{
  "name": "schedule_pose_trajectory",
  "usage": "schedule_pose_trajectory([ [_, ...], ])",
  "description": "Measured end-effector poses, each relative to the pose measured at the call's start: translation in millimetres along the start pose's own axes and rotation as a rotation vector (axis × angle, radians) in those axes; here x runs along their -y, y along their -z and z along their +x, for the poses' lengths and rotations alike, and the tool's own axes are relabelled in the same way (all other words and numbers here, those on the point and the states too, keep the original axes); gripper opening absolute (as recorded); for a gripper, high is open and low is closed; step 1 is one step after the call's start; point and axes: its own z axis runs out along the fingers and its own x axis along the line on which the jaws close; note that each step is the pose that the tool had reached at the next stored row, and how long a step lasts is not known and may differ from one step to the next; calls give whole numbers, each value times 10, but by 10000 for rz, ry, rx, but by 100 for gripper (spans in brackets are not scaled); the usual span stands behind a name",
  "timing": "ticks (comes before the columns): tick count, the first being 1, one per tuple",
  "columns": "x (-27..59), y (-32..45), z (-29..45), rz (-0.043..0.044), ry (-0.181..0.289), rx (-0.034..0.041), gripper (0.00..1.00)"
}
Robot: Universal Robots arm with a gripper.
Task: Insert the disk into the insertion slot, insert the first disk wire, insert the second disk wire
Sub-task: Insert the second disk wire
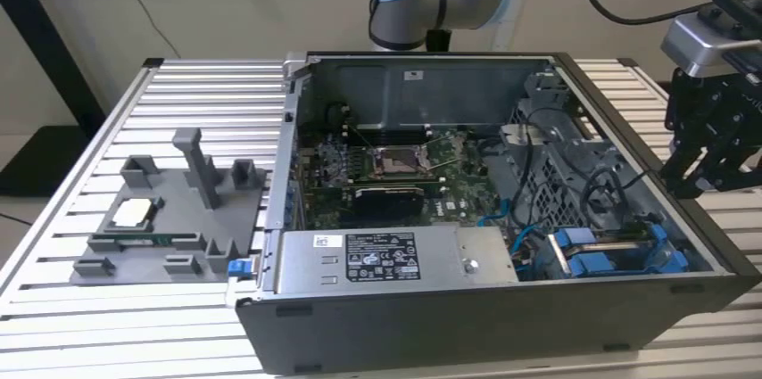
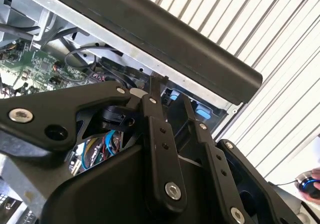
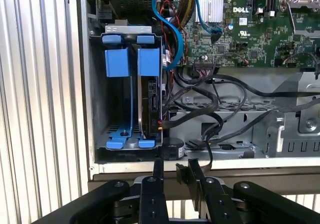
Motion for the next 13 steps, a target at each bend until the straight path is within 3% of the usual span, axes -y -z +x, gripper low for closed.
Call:
schedule_pose_trajectory([
  [4, 0, 0, 0, 0, 0, 0, 32],
  [5, 0, 0, 0, 1, 0, 0, 25],
  [7, 0, 0, 0, 1, 0, 0, 25],
  [8, 0, 0, 0, 1, 1, 0, 18],
  [12, 0, 0, 0, 2, 1, 0, 16],
  [13, 0, 0, 0, 2, 0, 0, 11],
])
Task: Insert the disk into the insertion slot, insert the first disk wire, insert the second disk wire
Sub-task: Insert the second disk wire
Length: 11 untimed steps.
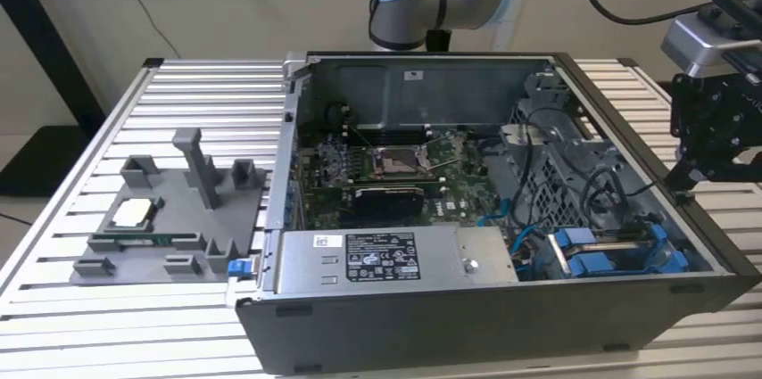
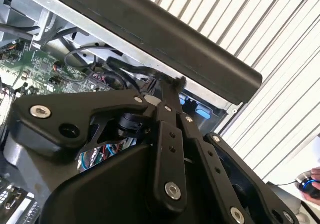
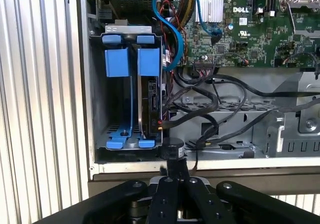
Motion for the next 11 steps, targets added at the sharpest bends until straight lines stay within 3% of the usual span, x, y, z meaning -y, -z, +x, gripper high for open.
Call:
schedule_pose_trajectory([
  [9, 0, 0, 0, 2, 0, 0, 12],
  [11, 0, 0, 0, 2, 1, 0, 24],
])
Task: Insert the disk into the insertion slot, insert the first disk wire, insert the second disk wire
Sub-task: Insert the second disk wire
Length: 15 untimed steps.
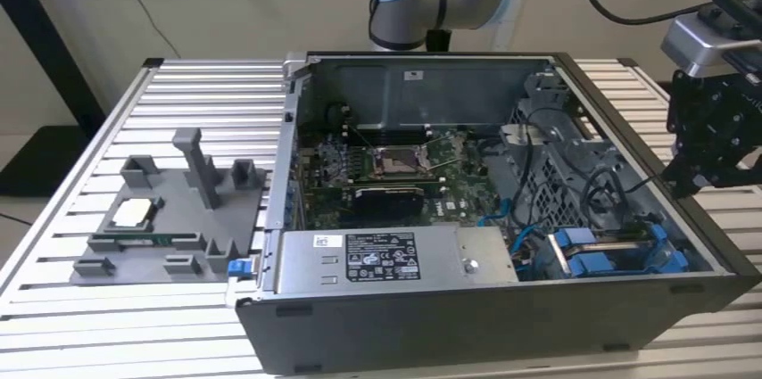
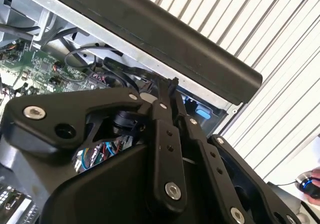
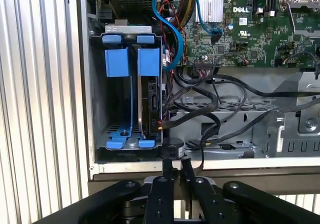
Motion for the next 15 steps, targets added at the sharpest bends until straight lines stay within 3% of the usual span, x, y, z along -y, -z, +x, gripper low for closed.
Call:
schedule_pose_trajectory([
  [5, -1, -6, -2, 14, 2, -23, 31],
  [6, -2, -14, -4, 39, 6, -56, 31],
  [10, -4, -37, -7, 156, 16, -68, 31],
  [12, -4, -35, -7, 159, 27, -172, 31],
  [13, -5, -36, -7, 159, 26, -178, 31],
  [15, -5, -36, -8, 162, 42, -353, 31],
])
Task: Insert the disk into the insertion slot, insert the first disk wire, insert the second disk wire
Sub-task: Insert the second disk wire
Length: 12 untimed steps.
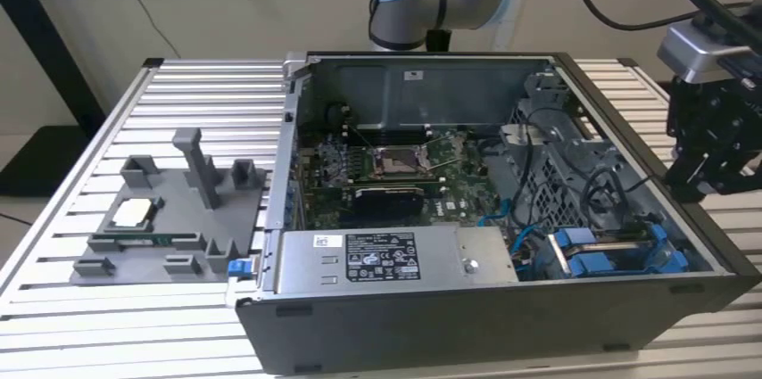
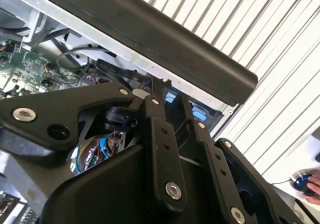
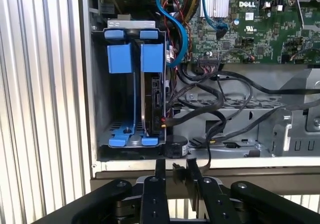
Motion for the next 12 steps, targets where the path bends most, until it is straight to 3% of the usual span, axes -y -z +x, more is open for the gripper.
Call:
schedule_pose_trajectory([
  [1, 0, -1, 0, 7, 9, -91, 31],
  [2, 1, 0, 0, 15, 12, -117, 31],
  [12, 1, 0, 0, 36, 13, -117, 29],
])
